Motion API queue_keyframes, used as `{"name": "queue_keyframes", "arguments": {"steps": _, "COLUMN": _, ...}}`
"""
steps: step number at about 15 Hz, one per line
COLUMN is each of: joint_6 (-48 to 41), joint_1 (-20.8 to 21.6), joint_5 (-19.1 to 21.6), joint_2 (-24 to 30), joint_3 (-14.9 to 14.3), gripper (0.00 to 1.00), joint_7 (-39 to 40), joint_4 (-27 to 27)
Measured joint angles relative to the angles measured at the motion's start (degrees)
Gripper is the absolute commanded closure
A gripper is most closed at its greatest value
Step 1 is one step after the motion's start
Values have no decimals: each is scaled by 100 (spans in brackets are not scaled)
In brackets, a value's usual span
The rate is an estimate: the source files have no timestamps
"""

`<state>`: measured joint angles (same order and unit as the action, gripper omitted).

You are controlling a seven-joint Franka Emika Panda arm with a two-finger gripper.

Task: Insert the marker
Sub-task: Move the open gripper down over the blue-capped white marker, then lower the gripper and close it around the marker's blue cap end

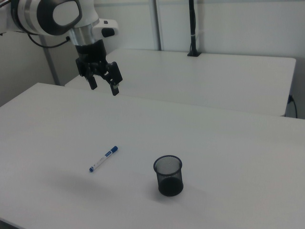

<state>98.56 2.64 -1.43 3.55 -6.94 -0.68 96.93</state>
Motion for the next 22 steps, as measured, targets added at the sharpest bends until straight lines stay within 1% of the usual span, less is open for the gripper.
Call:
{"name": "queue_keyframes", "arguments": {"steps": 5, "joint_6": 0, "joint_1": 0, "joint_5": 0, "joint_2": -4, "joint_3": 0, "gripper": 0, "joint_7": 77, "joint_4": 0}}
{"name": "queue_keyframes", "arguments": {"steps": 7, "joint_6": -4, "joint_1": 1, "joint_5": 0, "joint_2": -50, "joint_3": 11, "gripper": 0, "joint_7": 471, "joint_4": 14}}
{"name": "queue_keyframes", "arguments": {"steps": 9, "joint_6": -6, "joint_1": 4, "joint_5": 0, "joint_2": -270, "joint_3": 76, "gripper": 0, "joint_7": 1053, "joint_4": 83}}
{"name": "queue_keyframes", "arguments": {"steps": 11, "joint_6": -6, "joint_1": 7, "joint_5": -95, "joint_2": -536, "joint_3": 244, "gripper": 0, "joint_7": 1106, "joint_4": 104}}
{"name": "queue_keyframes", "arguments": {"steps": 13, "joint_6": -3, "joint_1": 29, "joint_5": -209, "joint_2": -788, "joint_3": 399, "gripper": 0, "joint_7": 940, "joint_4": 134}}
{"name": "queue_keyframes", "arguments": {"steps": 14, "joint_6": 46, "joint_1": 54, "joint_5": -223, "joint_2": -886, "joint_3": 424, "gripper": 0, "joint_7": 800, "joint_4": 181}}
{"name": "queue_keyframes", "arguments": {"steps": 15, "joint_6": 299, "joint_1": 67, "joint_5": -224, "joint_2": -972, "joint_3": 455, "gripper": 1, "joint_7": 624, "joint_4": 325}}
{"name": "queue_keyframes", "arguments": {"steps": 17, "joint_6": 1074, "joint_1": 67, "joint_5": -224, "joint_2": -1067, "joint_3": 584, "gripper": 6, "joint_7": 211, "joint_4": 772}}
{"name": "queue_keyframes", "arguments": {"steps": 19, "joint_6": 1779, "joint_1": 70, "joint_5": -225, "joint_2": -1255, "joint_3": 706, "gripper": 12, "joint_7": -295, "joint_4": 1107}}
{"name": "queue_keyframes", "arguments": {"steps": 21, "joint_6": 2230, "joint_1": 82, "joint_5": -226, "joint_2": -1531, "joint_3": 749, "gripper": 18, "joint_7": -599, "joint_4": 1224}}
{"name": "queue_keyframes", "arguments": {"steps": 22, "joint_6": 2371, "joint_1": 82, "joint_5": -226, "joint_2": -1652, "joint_3": 751, "gripper": 26, "joint_7": -697, "joint_4": 1230}}
